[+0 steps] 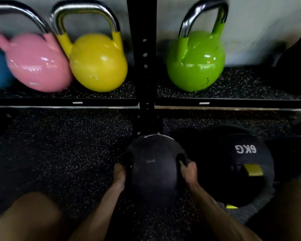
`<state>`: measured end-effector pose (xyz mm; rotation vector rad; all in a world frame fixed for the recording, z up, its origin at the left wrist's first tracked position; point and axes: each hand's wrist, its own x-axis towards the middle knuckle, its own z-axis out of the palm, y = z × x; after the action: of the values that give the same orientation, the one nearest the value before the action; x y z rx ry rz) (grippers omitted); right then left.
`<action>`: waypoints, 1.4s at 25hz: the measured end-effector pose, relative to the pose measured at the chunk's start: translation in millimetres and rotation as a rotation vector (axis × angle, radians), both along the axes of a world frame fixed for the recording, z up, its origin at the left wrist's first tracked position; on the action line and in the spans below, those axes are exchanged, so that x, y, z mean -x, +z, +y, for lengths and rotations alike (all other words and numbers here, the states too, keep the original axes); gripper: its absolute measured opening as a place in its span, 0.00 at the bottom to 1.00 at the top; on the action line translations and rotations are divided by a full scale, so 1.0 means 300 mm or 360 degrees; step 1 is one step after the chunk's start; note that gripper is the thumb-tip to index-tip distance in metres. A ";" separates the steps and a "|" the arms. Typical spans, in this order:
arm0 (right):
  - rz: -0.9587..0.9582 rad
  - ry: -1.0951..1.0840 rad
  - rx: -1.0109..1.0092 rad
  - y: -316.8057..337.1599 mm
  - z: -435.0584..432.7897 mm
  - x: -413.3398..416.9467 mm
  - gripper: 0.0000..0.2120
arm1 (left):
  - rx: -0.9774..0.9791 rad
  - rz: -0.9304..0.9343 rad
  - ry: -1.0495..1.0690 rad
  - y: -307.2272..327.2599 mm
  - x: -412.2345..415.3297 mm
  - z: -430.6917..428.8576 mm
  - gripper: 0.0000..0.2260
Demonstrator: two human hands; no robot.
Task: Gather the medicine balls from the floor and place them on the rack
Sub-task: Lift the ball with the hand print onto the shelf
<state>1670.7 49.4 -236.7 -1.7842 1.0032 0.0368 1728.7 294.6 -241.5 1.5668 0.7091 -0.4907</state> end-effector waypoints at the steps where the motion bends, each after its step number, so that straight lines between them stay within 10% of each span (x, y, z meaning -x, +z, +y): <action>1: -0.0047 0.0026 0.0051 0.083 -0.013 -0.007 0.11 | 0.0042 -0.0045 0.0008 0.079 -0.005 -0.009 0.10; 11: -0.0324 0.0023 0.0281 1.213 -0.113 0.061 0.11 | 0.0409 -0.0121 0.0059 0.998 -0.039 -0.043 0.17; 16: -0.0533 -0.0037 0.0319 1.869 -0.141 0.137 0.07 | 0.0738 -0.0217 0.0126 1.849 0.051 -0.129 0.08; 22: -0.0874 -0.0123 0.0373 2.497 -0.235 0.159 0.14 | 0.1043 -0.0609 -0.0061 2.535 0.072 -0.294 0.26; 35: -0.1704 -0.0116 0.0537 3.355 -0.637 0.172 0.23 | 0.0469 -0.1628 -0.0053 3.316 -0.025 -0.724 0.09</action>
<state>1619.2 -141.7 769.9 -1.6830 0.2813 -1.0717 1736.2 77.4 753.4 1.3160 -0.1724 0.2062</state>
